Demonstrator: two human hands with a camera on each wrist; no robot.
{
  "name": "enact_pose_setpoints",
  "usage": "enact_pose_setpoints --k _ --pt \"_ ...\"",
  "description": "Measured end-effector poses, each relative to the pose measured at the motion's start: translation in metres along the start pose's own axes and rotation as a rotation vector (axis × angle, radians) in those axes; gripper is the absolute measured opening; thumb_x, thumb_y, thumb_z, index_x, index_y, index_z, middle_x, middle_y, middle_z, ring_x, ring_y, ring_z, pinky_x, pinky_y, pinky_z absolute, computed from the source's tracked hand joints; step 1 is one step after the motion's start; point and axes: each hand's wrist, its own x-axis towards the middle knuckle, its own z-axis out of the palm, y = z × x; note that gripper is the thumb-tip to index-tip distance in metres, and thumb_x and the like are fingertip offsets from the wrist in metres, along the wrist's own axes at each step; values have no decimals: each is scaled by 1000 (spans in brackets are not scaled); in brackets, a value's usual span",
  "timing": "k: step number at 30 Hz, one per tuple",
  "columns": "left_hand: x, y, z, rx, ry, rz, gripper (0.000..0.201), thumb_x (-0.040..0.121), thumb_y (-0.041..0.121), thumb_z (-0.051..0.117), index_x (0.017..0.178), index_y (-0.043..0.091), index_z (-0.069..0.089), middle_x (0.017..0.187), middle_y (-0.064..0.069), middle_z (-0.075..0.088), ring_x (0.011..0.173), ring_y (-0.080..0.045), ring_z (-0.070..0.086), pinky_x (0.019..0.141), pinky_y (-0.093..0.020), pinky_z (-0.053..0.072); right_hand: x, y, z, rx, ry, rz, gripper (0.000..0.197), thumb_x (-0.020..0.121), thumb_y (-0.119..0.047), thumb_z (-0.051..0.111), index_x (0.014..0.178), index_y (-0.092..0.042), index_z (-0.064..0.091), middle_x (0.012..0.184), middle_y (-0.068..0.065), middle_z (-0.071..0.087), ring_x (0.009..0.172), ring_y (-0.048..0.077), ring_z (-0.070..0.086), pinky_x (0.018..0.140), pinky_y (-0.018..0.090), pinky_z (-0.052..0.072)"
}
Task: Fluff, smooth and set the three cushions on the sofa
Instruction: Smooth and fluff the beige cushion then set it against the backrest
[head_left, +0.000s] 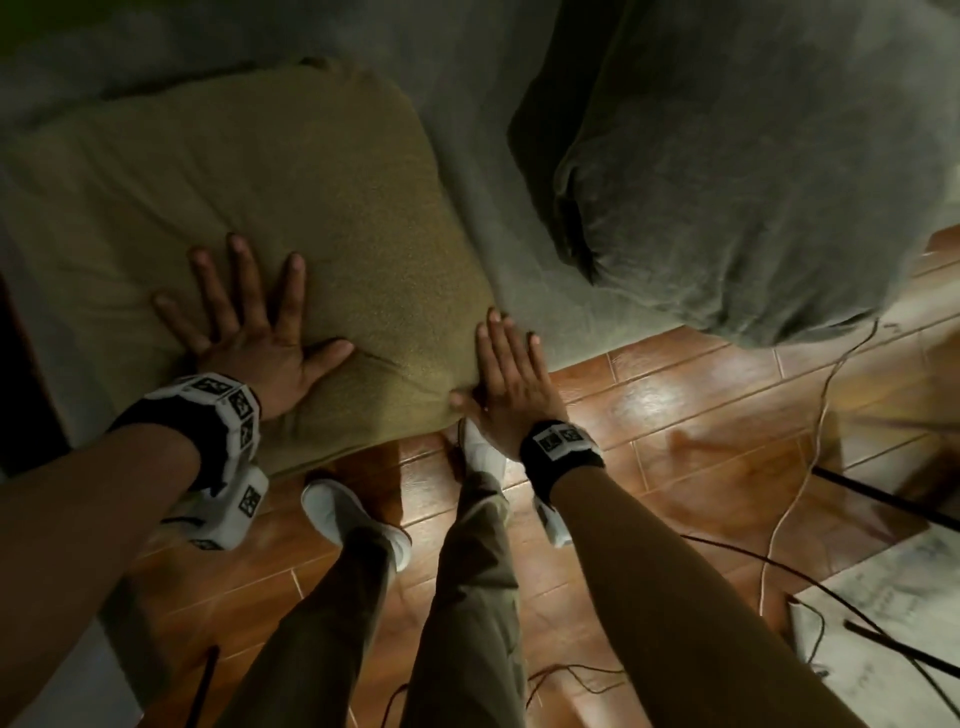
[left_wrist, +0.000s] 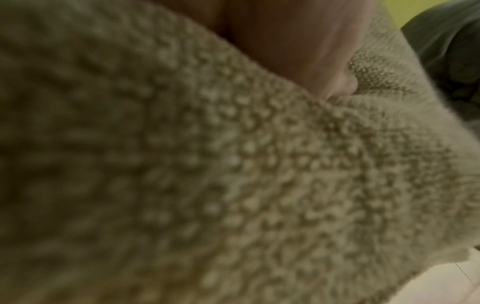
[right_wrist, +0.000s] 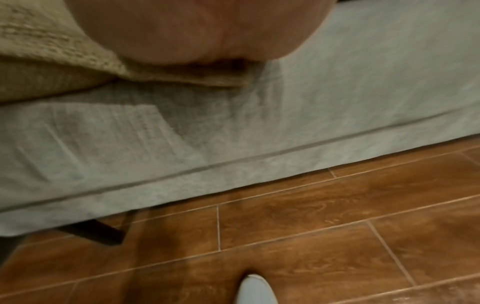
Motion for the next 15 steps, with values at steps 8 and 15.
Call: enact_pose_setpoints --k 8,15 --pt "-17 -1 9 -59 163 39 93 77 90 10 135 44 -46 145 -5 -55 137 -36 -45 108 -72 -16 -16 -61 -93 244 280 -286 84 90 -49 43 161 -24 5 168 3 1 156 31 -5 124 62 2" --pt "-72 -63 72 -111 280 101 70 94 70 12 157 41 4 168 0 -8 149 -27 -20 118 -61 -6 51 -94 -70 -213 -14 -309 114 72 -96 36 156 -41 -17 166 -8 -24 155 27 -16 120 66 -1"
